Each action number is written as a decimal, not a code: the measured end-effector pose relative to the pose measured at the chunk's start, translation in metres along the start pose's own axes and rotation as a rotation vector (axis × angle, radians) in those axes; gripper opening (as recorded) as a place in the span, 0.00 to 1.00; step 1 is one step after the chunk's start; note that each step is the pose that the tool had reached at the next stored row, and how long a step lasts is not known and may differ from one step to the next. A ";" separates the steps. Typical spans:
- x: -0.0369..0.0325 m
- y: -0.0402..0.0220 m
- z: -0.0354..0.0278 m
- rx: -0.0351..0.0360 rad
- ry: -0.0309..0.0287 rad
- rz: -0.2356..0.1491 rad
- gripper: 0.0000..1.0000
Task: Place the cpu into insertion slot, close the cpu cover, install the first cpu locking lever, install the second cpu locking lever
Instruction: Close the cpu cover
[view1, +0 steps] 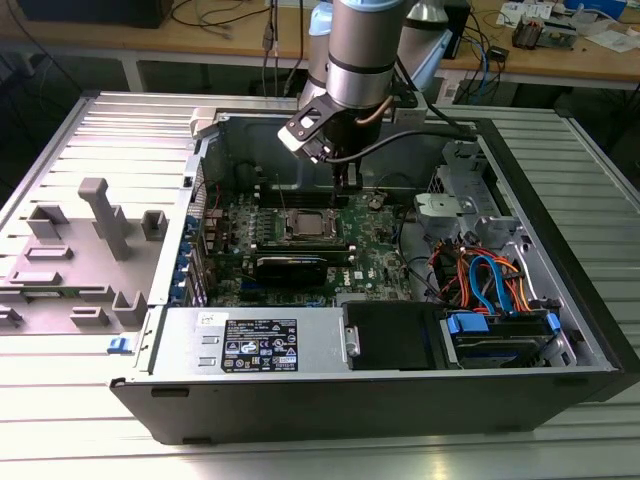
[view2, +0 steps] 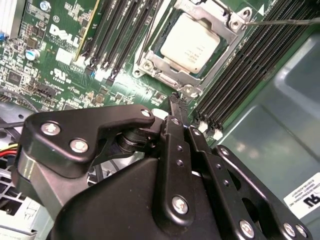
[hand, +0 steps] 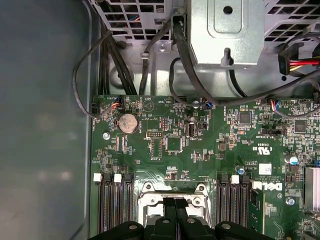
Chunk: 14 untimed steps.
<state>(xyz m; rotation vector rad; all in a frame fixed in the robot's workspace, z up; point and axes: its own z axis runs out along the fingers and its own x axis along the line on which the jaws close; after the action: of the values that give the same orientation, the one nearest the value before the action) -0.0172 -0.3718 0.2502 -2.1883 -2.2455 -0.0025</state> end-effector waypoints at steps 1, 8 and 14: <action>0.0001 -0.0025 0.0004 0.0000 0.0000 0.000 0.11; -0.0025 -0.0131 0.0082 0.0000 0.0000 -0.001 0.11; -0.0027 -0.0222 0.0134 0.0002 0.0002 -0.002 0.11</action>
<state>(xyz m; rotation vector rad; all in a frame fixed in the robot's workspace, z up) -0.0393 -0.3750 0.2368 -2.1858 -2.2475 -0.0026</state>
